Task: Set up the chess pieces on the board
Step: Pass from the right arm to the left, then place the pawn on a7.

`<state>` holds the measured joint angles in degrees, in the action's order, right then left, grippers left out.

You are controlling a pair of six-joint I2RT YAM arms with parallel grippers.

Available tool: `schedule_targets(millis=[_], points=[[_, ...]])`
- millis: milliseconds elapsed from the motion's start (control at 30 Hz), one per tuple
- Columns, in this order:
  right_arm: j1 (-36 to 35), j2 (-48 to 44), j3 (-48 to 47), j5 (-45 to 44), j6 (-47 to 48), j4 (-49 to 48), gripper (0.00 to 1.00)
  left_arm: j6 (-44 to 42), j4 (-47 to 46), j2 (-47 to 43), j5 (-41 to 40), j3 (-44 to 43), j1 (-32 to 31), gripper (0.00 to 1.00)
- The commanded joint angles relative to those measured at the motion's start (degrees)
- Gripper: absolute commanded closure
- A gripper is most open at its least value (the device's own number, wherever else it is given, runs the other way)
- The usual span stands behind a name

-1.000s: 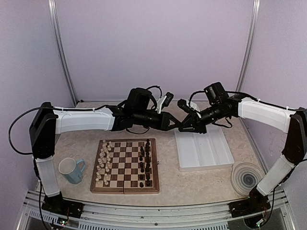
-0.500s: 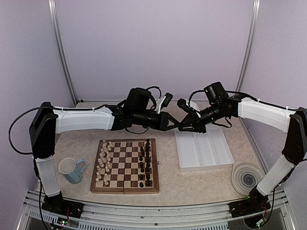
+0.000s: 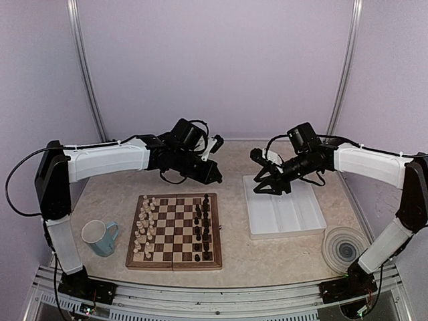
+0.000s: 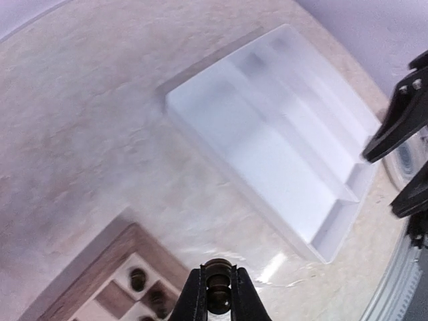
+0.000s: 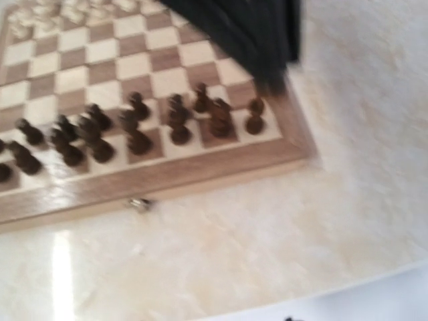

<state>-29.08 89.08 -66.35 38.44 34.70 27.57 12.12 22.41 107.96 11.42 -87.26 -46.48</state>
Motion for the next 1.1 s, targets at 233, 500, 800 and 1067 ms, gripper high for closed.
schedule_targets(millis=[233, 500, 800, 1067], points=[[0.9, 1.8, 0.7, -6.5, 1.4, -2.1, 0.55, -6.3, 10.2, -6.1, -16.4, 8.0, 3.1, 0.92], [1.0, 2.8, 0.7, -7.0, 1.8, -1.7, 0.55, -6.1, 10.5, -2.7, -13.9, 8.0, 3.2, 0.92], [0.9, 3.2, 1.0, -7.3, 2.3, -1.4, 0.54, -5.7, 9.5, 1.8, -11.8, 4.1, 2.4, 0.92], [1.0, 3.6, 1.2, -7.6, 2.7, -1.2, 0.54, -6.1, 10.0, 5.5, -10.4, 1.2, 2.0, 0.91]])
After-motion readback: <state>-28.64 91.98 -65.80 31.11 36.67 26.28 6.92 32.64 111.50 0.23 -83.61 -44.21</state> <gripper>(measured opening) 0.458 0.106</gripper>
